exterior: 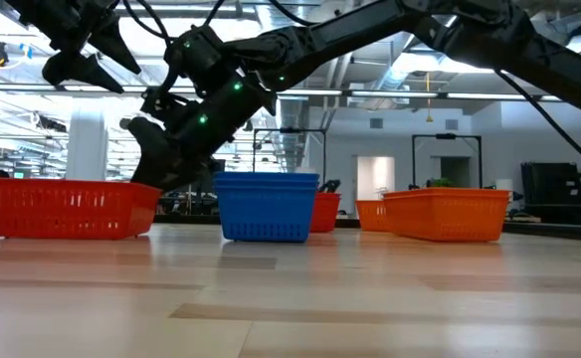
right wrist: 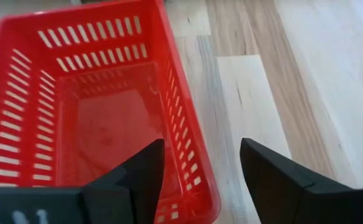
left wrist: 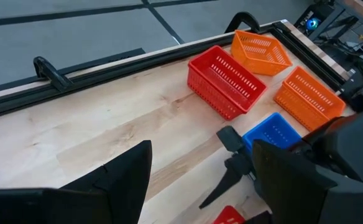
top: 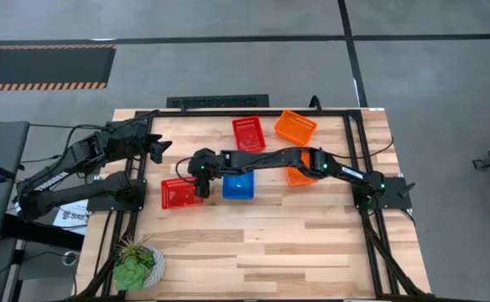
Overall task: Stack baskets by color
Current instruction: Stack the red bin into the stacked red bins
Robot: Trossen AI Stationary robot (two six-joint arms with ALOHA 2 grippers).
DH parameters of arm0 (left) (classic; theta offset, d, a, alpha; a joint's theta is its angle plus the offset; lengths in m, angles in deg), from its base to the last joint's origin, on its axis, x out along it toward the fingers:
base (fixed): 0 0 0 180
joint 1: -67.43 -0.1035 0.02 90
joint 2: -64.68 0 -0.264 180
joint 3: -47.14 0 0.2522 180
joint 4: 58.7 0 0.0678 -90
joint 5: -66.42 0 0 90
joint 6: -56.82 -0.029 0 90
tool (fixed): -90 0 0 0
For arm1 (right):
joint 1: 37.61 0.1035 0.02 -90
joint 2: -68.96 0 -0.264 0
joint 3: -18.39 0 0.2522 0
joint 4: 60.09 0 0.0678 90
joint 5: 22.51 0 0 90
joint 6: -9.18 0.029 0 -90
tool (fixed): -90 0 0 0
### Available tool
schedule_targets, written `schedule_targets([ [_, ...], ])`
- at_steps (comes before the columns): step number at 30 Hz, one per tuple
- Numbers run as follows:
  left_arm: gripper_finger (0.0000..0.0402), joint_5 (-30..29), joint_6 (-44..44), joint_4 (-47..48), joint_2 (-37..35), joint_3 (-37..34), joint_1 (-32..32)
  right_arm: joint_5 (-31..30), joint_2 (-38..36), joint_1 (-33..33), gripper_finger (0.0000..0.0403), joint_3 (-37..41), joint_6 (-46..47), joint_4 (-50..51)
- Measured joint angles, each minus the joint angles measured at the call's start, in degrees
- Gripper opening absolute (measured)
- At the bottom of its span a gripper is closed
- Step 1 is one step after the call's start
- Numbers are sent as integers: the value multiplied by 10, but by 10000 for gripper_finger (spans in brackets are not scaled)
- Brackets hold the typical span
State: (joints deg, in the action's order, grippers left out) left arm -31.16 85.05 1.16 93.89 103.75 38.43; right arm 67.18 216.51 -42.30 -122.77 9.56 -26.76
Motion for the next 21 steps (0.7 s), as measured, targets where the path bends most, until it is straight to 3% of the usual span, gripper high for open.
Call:
schedule_targets([
  [11,263,-7,0,0,0,0,0,4,0,0,183,2,0,8],
  [21,263,-13,0,-2,0,0,0,4,-1,0,30,2,3,41],
])
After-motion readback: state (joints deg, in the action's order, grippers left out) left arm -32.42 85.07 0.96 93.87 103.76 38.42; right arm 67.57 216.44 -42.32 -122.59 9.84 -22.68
